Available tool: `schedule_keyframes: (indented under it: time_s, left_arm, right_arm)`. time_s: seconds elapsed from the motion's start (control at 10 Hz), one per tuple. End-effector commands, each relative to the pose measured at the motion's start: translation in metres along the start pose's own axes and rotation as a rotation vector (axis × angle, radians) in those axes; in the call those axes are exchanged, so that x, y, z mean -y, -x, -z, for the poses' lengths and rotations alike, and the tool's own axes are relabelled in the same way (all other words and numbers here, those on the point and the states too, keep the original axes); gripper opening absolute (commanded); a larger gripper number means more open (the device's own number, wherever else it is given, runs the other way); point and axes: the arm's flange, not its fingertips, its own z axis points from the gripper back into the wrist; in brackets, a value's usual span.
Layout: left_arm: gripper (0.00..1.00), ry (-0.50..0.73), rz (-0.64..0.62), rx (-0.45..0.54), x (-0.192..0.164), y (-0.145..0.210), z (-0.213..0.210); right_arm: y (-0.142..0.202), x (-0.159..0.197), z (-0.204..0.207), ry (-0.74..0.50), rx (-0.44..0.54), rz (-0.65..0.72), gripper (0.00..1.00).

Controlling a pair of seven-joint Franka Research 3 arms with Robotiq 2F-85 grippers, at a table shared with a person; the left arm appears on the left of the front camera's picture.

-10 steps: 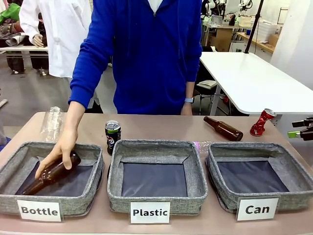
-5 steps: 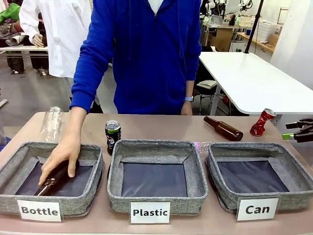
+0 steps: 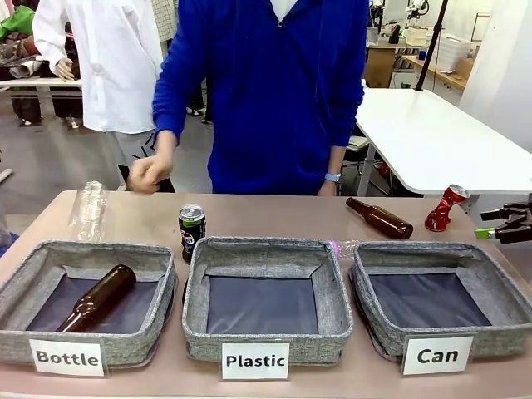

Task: Sort the can waste into the basket.
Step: Pick up the can waste from the table and place it in the right Fabric basket.

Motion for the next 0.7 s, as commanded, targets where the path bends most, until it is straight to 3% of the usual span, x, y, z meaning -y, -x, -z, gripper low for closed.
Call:
schedule_keyframes:
  time_s: [0.0,0.2,0.3,0.6]
  left_arm:
    - [1.0,-0.052,0.055,-0.04,0.001,0.015,0.025]
    - [1.0,-0.125,0.113,-0.064,-0.007,0.031,0.049]
    - [1.0,-0.044,0.045,-0.047,0.008,0.002,0.007]
    - [1.0,-0.044,0.045,-0.047,0.008,0.002,0.007]
  right_arm:
    - [0.003,0.008,0.008,-0.024,0.034,-0.03,1.0]
    - [0.007,0.013,0.019,-0.072,0.039,-0.036,1.0]
    - [0.006,0.013,0.025,-0.084,0.033,-0.038,1.0]
    - [-0.002,0.012,0.039,-0.119,0.034,-0.043,1.0]
